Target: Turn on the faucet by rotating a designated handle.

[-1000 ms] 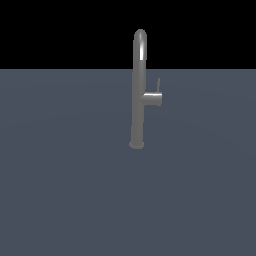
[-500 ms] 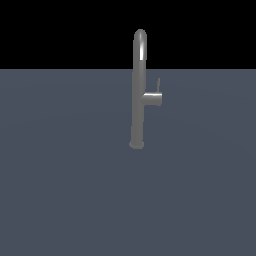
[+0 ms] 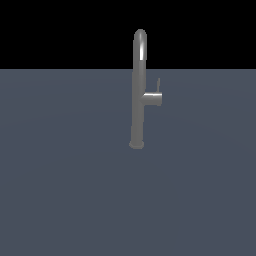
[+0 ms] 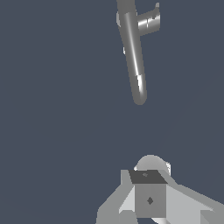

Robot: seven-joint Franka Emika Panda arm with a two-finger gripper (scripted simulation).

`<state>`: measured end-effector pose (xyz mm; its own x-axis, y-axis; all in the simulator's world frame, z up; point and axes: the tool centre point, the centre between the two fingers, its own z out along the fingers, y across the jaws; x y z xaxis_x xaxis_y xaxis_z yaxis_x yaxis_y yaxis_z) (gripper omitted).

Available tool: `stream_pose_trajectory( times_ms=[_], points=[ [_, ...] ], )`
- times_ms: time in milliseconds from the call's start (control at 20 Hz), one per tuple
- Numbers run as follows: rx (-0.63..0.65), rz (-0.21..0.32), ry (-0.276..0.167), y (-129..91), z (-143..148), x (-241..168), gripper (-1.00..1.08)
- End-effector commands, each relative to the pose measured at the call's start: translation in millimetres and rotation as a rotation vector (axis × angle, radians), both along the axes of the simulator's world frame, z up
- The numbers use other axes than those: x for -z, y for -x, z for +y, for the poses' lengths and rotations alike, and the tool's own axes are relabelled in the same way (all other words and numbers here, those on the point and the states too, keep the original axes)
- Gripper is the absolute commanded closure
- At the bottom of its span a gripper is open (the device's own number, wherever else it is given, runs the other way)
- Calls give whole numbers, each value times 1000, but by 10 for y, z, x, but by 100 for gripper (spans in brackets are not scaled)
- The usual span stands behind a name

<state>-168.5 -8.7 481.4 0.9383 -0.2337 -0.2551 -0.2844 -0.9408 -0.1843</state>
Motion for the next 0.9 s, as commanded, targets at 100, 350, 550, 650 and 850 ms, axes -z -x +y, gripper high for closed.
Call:
stream_pose_trajectory(
  times_ms=[100, 350, 550, 650, 850],
  points=[
    [73, 65, -73, -258, -35, 50, 108],
    [156, 139, -156, -541, -93, 131, 108],
    [224, 199, -225, -764, -153, 216, 108],
    [259, 230, -261, -874, -187, 266, 108],
    [330, 293, -333, -1089, -263, 382, 108]
  ],
)
